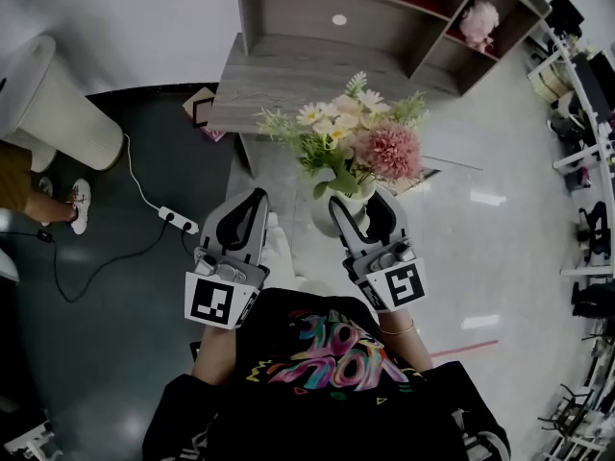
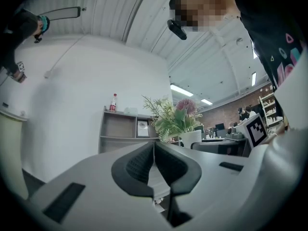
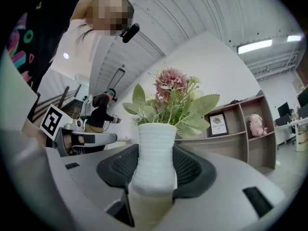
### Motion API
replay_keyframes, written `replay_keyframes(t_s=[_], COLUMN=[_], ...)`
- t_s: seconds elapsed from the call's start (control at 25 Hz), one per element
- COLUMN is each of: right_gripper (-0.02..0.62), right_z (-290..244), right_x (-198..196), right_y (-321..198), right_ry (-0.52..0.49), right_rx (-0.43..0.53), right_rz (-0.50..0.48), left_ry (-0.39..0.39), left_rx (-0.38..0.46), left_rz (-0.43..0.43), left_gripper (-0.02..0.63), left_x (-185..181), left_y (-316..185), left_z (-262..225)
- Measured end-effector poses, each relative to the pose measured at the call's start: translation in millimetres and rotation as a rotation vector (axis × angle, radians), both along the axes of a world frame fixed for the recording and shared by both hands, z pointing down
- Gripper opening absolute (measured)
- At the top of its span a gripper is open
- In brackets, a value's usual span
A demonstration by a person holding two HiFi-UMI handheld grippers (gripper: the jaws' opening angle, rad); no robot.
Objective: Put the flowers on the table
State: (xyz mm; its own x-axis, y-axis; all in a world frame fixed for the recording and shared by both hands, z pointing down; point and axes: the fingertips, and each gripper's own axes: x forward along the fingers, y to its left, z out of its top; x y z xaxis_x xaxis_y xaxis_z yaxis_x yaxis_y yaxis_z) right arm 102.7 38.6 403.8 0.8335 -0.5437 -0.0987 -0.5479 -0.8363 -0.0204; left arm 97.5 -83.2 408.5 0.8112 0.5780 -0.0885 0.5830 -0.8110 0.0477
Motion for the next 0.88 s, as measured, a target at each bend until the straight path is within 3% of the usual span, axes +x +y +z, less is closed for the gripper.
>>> replay_keyframes(t_s=[0.88], right_gripper=[0.242], right_z=[-0.7], right_x=[-2.9], right_y=[-1.8], right_ry=[0.030], right_rx=[-0.007], right_rz=[0.032], left_ry=[-0.004], left_rx=[0.001], left_rz=[0.056], left_gripper=[0.029], left_x=[-2.1], left_y=[-2.3], left_z=[4.1])
